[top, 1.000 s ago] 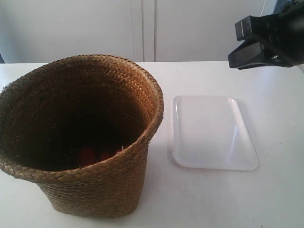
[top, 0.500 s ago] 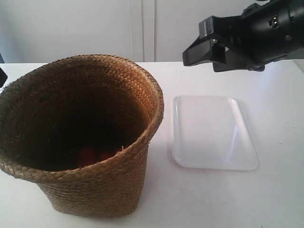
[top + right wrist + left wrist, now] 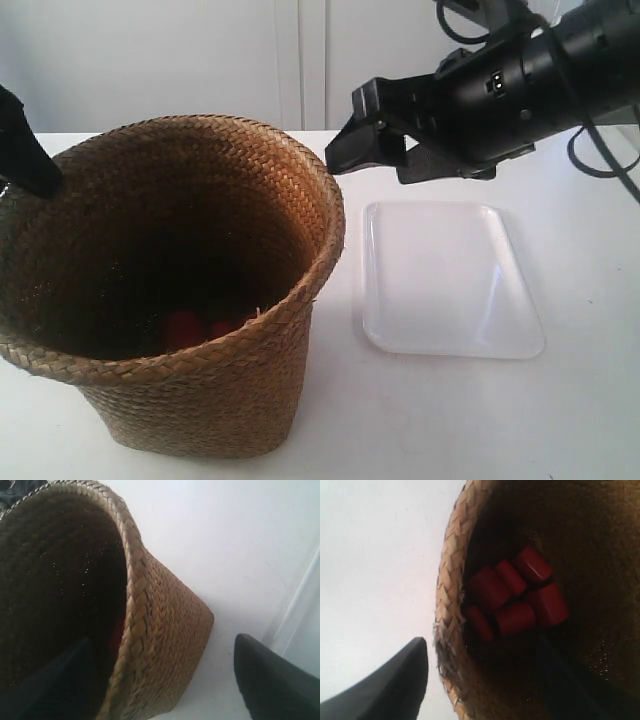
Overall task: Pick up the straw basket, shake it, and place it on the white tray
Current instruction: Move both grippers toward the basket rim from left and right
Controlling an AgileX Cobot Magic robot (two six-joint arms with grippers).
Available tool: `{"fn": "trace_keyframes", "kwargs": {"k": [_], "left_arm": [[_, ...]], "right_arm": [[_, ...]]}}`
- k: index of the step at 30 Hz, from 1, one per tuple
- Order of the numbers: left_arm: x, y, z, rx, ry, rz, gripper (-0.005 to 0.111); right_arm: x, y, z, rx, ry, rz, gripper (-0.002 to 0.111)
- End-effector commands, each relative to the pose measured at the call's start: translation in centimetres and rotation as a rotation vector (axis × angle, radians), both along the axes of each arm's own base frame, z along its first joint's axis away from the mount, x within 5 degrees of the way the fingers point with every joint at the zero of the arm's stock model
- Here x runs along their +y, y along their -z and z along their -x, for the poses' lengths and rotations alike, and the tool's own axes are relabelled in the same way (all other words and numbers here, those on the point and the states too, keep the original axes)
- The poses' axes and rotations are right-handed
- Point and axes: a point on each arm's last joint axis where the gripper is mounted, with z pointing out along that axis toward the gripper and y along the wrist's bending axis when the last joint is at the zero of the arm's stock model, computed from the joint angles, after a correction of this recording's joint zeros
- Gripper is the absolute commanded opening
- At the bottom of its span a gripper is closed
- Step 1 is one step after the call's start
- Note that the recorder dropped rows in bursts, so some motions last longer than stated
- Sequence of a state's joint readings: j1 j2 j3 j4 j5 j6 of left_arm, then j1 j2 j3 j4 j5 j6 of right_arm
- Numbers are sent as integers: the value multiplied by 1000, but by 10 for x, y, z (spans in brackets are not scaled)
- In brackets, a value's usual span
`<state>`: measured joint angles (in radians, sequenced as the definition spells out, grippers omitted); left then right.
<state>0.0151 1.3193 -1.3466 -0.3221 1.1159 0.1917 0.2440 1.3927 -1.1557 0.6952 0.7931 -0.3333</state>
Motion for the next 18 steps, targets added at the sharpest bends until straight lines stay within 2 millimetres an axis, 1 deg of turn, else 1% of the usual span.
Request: {"fn": "trace_keyframes", "kwargs": {"k": [1,8,15,18], "left_arm": [[-3,4,-4,19,9,11,66],[-3,19,-13,88,33,8,66],[-4,31,-21,161,48,15,66],[-5,38,-23,212,62,23,66]], "right_arm": [[10,6,-5,15,-21,-6,72],[23,18,-11,40,-43,5,72],[35,15,-17,34,-80,4,72],[40,18,-19,77,-70,-3,72]]}}
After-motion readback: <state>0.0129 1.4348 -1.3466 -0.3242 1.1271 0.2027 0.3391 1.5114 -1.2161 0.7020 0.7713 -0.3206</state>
